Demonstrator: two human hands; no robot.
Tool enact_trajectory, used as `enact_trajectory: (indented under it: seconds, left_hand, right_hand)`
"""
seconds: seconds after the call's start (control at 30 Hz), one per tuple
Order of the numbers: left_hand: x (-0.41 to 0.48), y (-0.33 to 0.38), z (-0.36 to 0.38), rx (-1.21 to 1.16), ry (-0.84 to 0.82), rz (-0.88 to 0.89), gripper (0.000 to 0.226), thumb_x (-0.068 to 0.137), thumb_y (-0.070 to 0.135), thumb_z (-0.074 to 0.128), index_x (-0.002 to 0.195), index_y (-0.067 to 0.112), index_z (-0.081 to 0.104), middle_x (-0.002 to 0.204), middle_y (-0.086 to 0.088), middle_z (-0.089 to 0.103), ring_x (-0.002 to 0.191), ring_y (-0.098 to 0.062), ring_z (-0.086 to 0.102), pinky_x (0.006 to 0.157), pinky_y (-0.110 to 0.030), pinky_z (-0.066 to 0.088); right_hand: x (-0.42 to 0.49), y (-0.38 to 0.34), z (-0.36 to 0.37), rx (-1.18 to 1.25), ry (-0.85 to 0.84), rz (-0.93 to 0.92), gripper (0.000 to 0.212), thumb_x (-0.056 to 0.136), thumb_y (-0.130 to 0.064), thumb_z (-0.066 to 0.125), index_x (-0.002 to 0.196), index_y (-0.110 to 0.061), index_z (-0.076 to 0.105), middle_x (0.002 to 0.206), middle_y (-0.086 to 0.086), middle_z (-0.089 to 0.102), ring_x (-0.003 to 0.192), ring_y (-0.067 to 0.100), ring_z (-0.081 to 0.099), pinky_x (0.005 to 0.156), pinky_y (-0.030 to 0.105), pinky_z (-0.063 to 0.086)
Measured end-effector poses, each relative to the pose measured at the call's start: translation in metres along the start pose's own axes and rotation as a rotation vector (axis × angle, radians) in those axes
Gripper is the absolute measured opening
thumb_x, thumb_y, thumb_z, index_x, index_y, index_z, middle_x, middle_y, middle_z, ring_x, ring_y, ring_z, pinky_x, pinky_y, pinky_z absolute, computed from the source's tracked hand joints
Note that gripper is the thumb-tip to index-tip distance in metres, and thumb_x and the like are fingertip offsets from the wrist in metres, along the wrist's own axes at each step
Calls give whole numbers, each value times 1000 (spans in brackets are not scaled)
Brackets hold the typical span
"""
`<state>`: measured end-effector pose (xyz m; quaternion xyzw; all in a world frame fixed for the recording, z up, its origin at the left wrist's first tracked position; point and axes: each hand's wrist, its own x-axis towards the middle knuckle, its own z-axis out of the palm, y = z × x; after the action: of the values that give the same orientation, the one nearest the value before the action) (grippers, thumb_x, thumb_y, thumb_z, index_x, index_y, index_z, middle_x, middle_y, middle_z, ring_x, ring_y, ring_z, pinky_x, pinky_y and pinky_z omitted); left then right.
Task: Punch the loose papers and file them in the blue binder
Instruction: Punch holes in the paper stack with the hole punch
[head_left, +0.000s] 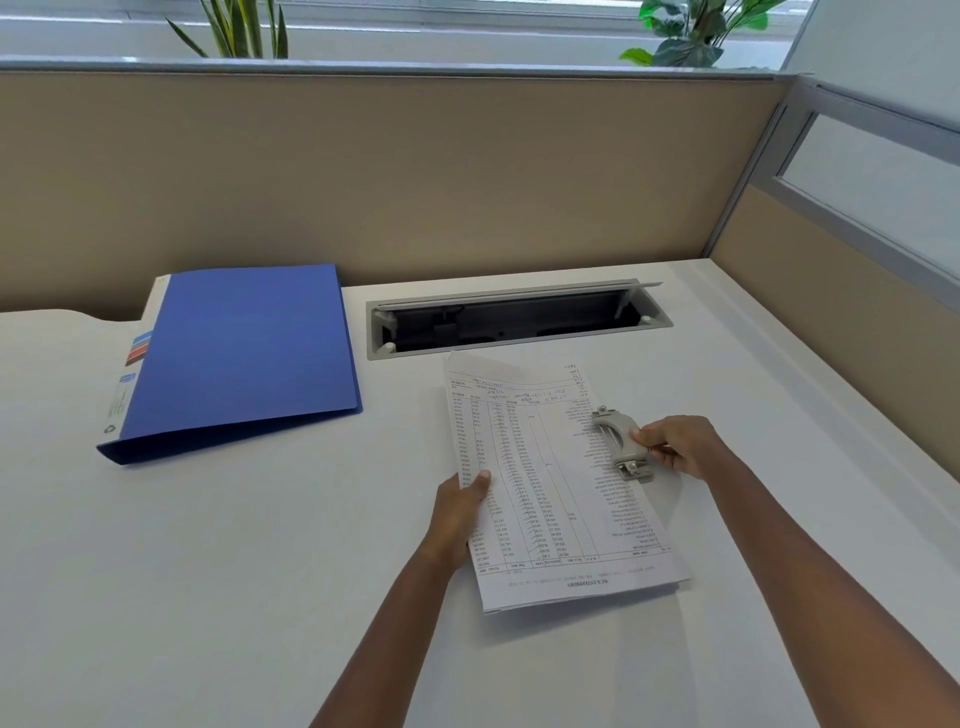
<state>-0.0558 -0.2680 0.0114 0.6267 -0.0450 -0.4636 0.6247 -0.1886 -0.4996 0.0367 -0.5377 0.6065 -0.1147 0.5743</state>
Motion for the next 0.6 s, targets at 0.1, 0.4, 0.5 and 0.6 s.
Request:
enact_trajectory:
  seconds: [0.1,0.4,0.5,0.6]
  left_hand:
    - [0,-2,0,3,-4,9,32,98,14,43,126,4,51,126,-20,60,110,-40,60,87,-44,51]
    - [-1,-2,-1,13,-22,39,31,98,14,42,125,4,52,123,-19,62,106,-38,63,75,-36,56]
    - [0,-2,-1,14,-27,47,29,98,14,42,123,5,52,123,-19,62,107,-39,63,80,-40,55]
    - [0,-3,0,31,-27,60,27,98,14,42,121,7,54,122,-18,63,106,-38,63,86,-43,53]
  right_hand:
    - [2,3,-1,-17,15,-31,21,74,-1,75,62,-5,58,63,7,53,55,12,45,52,19,45]
    - [5,16,-2,-89,97,-184,30,70,-9,78,51,-10,55,49,7,48,48,18,39,55,27,35]
    - [7,17,-2,-58,58,-177,29,71,-7,77,53,-9,55,53,8,48,51,18,39,58,29,35]
    - [8,18,-3,-24,37,-154,30,73,-5,75,53,-9,53,53,7,46,50,17,37,55,26,37]
